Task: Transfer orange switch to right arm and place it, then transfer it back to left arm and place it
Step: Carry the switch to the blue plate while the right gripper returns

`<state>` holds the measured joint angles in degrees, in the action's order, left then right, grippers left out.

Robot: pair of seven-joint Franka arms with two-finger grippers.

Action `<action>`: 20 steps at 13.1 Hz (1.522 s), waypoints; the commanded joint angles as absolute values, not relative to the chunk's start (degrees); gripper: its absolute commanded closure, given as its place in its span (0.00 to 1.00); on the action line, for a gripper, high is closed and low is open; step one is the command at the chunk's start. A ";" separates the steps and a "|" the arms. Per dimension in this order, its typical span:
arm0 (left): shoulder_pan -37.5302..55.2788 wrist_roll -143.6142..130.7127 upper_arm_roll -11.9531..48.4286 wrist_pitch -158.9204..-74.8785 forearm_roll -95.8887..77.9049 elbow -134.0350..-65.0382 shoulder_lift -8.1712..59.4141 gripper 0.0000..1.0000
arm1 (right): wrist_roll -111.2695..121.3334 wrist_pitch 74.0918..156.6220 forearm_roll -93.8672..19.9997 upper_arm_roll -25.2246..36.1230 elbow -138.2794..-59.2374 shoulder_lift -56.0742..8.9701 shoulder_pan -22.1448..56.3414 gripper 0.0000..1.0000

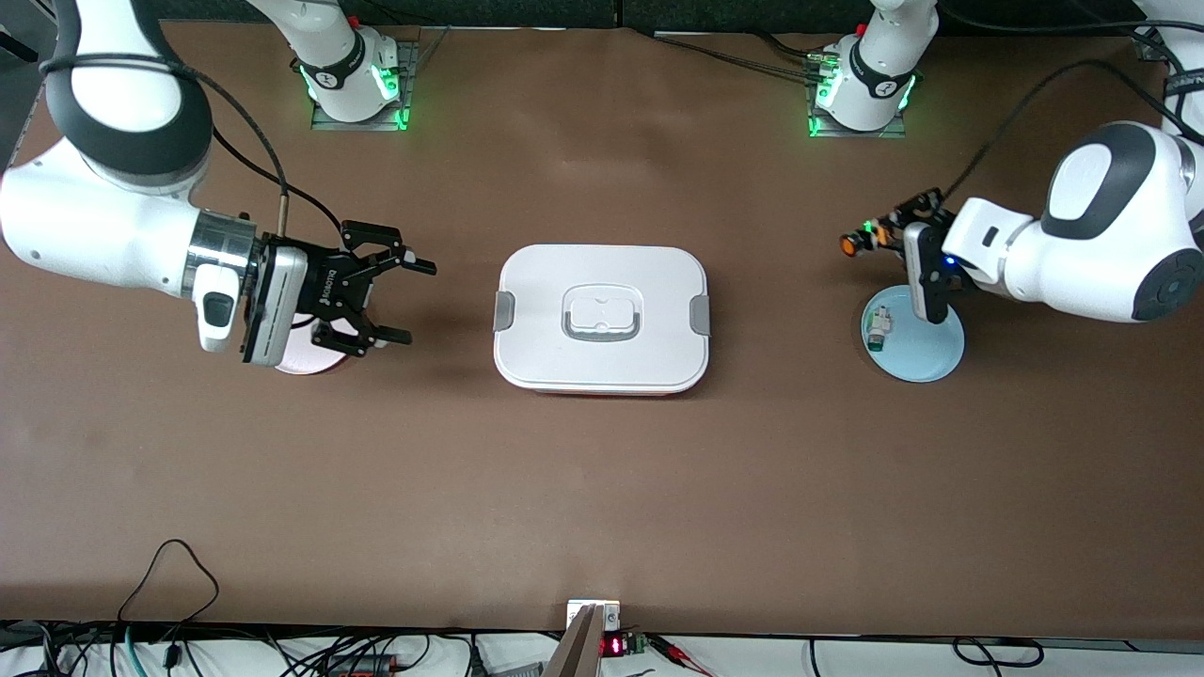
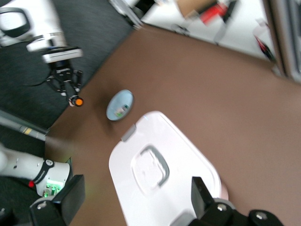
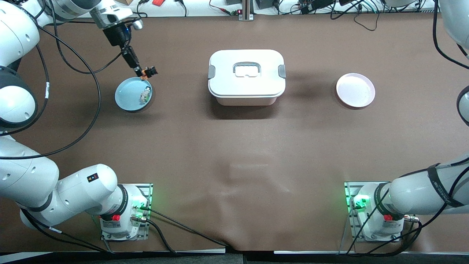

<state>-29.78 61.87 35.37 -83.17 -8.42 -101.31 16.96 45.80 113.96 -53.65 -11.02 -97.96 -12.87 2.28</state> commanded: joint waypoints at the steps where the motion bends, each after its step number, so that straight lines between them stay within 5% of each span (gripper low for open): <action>1: -29.53 67.74 36.30 -85.68 0.49 -100.46 17.58 1.00 | 31.77 113.29 -48.62 -11.08 -99.40 -10.29 1.76 0.00; 4: -29.97 79.95 36.21 -93.75 8.16 -102.03 17.75 1.00 | 20.94 104.89 -39.06 -8.36 -99.05 -9.41 1.41 0.00; 12: -42.70 92.45 36.12 -126.79 14.94 -120.57 18.89 1.00 | -1.12 87.30 -12.09 -5.18 -95.63 -7.30 3.77 0.00; 15: -44.73 90.54 35.86 -132.09 16.17 -123.83 20.04 1.00 | -0.53 86.39 0.59 -5.10 -94.75 -4.66 4.48 0.00; 20: -44.74 82.71 35.95 -137.00 24.52 -125.76 22.41 1.00 | -0.36 87.10 4.92 -3.17 -87.90 -6.42 -1.48 0.00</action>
<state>-44.38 84.40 35.44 -133.76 22.37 -124.33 21.52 -0.14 87.57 4.07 -3.30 -91.05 -5.07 0.64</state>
